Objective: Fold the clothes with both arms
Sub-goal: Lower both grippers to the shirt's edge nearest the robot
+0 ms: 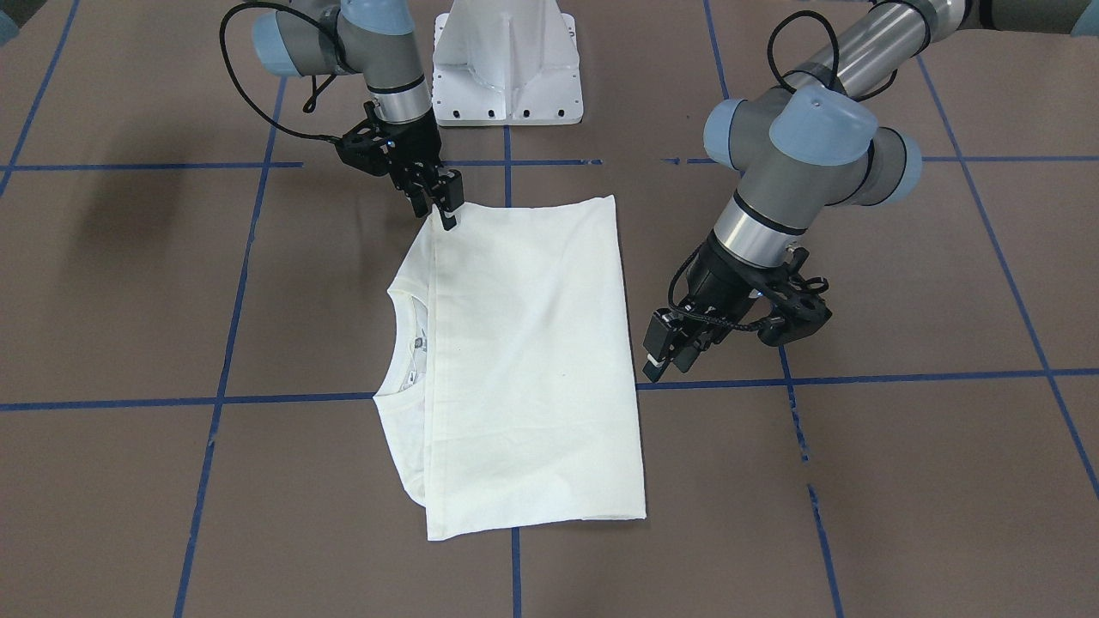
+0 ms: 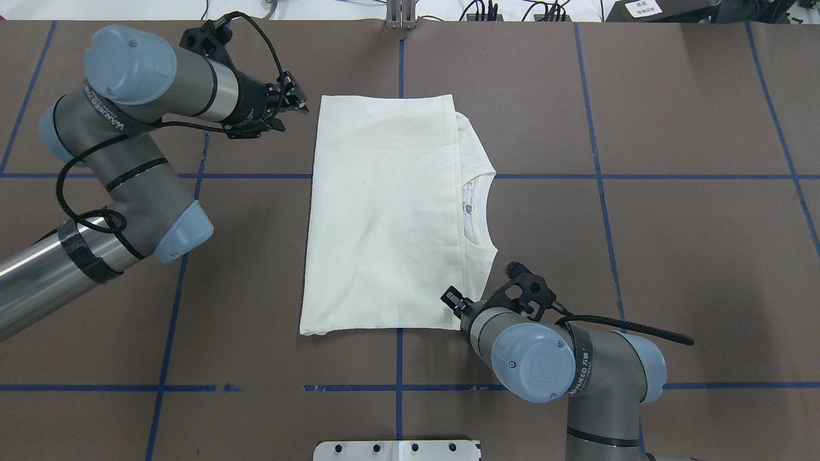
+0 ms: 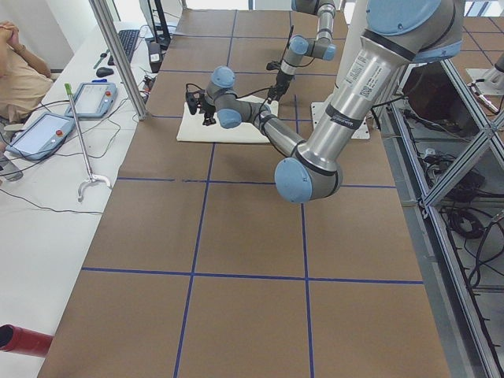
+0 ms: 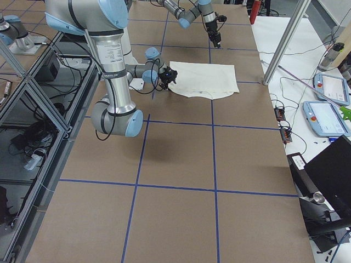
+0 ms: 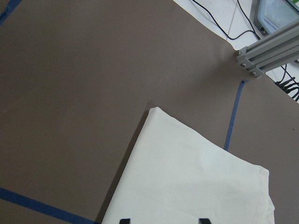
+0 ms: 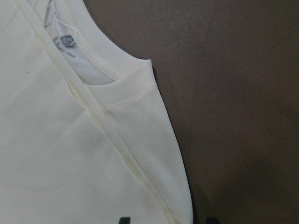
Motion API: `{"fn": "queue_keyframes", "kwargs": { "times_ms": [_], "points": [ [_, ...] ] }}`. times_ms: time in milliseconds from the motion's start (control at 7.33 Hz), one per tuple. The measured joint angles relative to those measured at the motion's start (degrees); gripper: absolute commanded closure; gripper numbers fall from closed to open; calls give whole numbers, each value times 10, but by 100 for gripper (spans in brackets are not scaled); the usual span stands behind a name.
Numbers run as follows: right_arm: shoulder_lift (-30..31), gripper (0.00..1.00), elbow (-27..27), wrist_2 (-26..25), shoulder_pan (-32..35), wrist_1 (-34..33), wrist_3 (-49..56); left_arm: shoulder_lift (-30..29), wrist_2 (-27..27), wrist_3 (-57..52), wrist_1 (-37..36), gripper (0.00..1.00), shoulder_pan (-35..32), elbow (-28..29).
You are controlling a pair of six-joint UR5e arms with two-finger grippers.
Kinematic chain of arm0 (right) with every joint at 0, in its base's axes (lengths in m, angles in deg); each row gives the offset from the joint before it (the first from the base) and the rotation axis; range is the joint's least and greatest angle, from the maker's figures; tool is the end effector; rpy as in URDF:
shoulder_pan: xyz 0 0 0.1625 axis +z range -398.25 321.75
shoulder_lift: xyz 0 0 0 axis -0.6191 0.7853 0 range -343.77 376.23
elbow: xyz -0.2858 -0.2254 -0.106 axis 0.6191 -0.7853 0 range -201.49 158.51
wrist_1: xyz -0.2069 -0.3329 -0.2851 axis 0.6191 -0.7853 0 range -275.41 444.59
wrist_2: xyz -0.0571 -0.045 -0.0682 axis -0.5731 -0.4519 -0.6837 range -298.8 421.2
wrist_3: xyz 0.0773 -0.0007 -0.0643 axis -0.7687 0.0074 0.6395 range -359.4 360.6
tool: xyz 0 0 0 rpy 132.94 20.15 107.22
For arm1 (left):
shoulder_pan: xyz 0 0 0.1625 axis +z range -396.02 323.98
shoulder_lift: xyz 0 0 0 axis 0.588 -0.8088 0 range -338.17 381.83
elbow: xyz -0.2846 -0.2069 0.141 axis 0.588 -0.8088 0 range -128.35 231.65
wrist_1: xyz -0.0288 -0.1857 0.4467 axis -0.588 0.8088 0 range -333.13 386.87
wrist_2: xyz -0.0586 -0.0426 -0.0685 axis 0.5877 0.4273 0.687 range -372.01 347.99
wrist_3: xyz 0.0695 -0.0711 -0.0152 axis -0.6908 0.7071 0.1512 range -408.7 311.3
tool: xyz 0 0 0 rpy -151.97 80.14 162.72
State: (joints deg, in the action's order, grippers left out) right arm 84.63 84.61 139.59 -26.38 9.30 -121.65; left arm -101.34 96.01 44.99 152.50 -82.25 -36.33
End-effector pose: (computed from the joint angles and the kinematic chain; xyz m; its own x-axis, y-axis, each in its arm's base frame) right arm -0.6016 -0.2835 0.2111 0.3140 0.6001 0.7357 -0.6210 0.7160 -0.3190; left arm 0.4336 -0.6003 0.1849 0.2407 -0.3397 -0.9092 0.5066 0.8430 -0.1809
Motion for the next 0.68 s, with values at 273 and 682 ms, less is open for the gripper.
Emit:
{"fn": "queue_keyframes", "kwargs": {
  "times_ms": [273,682],
  "points": [
    [-1,100,2,0,-4,-10,-1,0,0,0,0,42,0,0],
    [4,100,29,3,-9,-12,1,9,-2,35,-11,42,5,-24]
  ]
}}
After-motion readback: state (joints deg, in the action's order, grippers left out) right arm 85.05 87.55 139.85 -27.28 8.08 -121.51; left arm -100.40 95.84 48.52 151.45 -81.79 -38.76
